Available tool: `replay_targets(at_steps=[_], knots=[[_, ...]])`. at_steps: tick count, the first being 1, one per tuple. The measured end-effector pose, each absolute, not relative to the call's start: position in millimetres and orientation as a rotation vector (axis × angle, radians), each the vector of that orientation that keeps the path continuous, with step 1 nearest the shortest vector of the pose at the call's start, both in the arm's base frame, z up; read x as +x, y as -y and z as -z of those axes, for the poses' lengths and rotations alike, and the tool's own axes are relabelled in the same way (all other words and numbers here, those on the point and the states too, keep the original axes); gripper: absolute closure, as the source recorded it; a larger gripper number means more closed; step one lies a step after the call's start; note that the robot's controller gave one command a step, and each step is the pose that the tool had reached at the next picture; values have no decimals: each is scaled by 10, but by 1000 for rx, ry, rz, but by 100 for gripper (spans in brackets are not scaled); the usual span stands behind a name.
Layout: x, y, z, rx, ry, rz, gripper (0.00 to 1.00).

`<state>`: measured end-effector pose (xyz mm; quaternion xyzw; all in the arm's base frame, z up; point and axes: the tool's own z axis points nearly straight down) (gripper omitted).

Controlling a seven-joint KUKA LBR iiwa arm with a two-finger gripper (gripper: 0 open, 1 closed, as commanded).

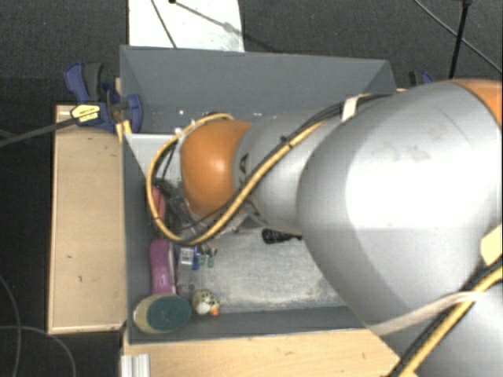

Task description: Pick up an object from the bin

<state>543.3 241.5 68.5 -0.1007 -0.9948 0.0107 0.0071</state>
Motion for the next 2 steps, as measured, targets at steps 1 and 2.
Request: replay_targets(at_steps=[1, 2], knots=[[5437, -2426, -696, -320, 3113, -27, 100], [5605, -2136, -2194, -250, 3142, 6, 100]])
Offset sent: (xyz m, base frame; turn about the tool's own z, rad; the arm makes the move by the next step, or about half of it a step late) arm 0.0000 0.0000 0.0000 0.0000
